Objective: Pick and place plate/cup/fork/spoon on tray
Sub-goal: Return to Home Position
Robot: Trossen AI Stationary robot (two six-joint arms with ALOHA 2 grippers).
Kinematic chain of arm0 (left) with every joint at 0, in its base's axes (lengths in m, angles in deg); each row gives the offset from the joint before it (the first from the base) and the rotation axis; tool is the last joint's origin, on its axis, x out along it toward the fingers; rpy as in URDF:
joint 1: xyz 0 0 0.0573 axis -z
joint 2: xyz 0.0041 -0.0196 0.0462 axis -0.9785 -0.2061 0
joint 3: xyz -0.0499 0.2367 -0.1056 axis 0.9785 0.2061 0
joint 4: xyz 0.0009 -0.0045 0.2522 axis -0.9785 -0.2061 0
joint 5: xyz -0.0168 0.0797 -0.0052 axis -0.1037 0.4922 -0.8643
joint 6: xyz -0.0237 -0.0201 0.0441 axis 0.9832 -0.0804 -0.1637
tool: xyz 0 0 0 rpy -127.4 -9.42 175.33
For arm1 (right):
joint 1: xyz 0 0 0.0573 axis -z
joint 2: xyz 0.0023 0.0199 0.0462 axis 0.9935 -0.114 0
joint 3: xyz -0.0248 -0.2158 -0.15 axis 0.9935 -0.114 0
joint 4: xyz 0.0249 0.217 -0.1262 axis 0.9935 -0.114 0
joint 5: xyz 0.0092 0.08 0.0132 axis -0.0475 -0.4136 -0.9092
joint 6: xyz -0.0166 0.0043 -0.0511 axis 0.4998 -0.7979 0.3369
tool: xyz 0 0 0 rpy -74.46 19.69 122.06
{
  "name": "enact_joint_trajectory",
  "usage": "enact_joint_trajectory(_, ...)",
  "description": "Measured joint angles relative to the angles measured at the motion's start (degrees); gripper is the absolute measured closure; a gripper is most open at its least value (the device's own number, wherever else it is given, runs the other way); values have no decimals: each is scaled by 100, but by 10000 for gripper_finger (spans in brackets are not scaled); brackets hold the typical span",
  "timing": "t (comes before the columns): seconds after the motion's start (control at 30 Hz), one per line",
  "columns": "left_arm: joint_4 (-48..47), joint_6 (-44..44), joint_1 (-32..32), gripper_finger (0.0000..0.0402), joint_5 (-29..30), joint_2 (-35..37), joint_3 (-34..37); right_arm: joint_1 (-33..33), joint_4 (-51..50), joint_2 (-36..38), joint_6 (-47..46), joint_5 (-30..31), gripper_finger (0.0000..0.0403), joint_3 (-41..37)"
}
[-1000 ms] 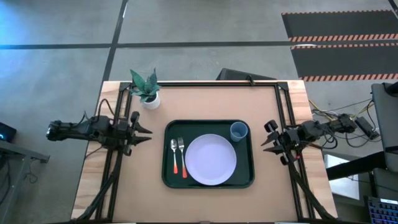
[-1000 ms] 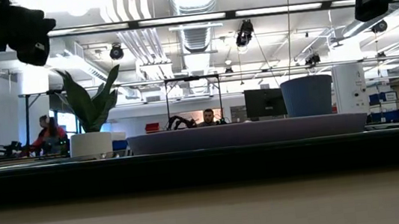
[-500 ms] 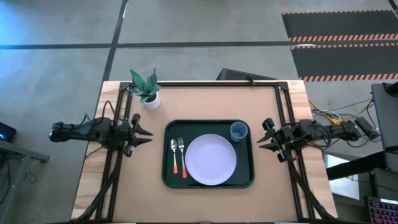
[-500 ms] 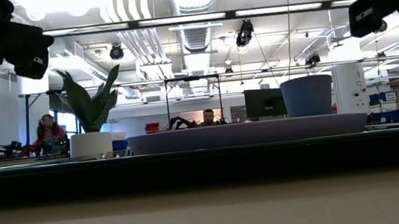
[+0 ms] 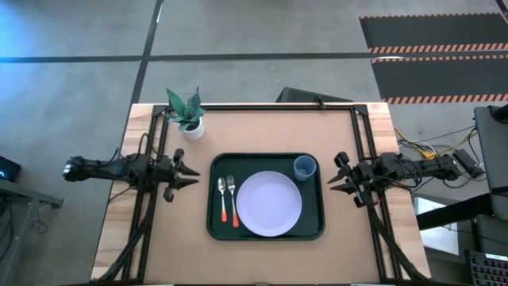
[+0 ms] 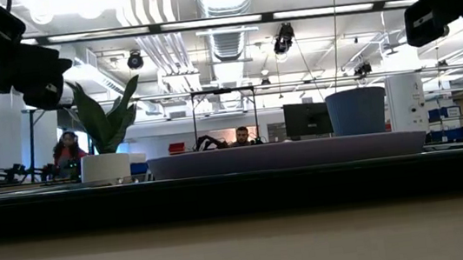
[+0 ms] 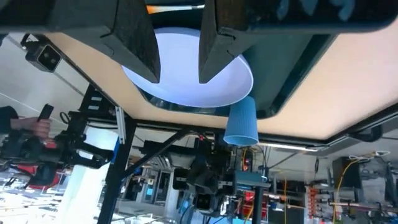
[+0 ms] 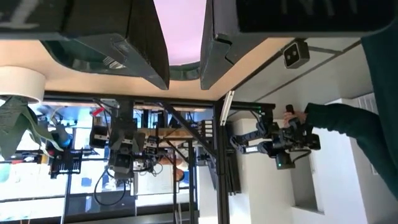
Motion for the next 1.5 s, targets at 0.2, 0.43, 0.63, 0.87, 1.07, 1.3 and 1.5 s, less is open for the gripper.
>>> enact_joint_trajectory(0.2,-9,94,0,309,3,-91,10,0,-204,4,-2,0,323,0)
enact_joint_trajectory(0.43,-17,127,0,309,5,-233,13,0,-328,-2,35,2,323,0)
enact_joint_trajectory(0.63,-7,121,0,309,205,-238,19,0,-474,-32,-54,32,323,0)
enact_joint_trajectory(0.87,-7,86,0,309,309,-240,23,0,-498,-169,231,39,323,2)
enact_joint_trajectory(1.07,-13,94,0,309,309,-350,26,0,-516,-354,239,39,323,2)
enact_joint_trajectory(1.3,-15,109,0,309,313,-549,26,0,-532,-542,238,38,323,2)
enact_joint_trajectory(1.5,99,122,0,309,326,-693,35,0,-520,-562,240,33,323,2)
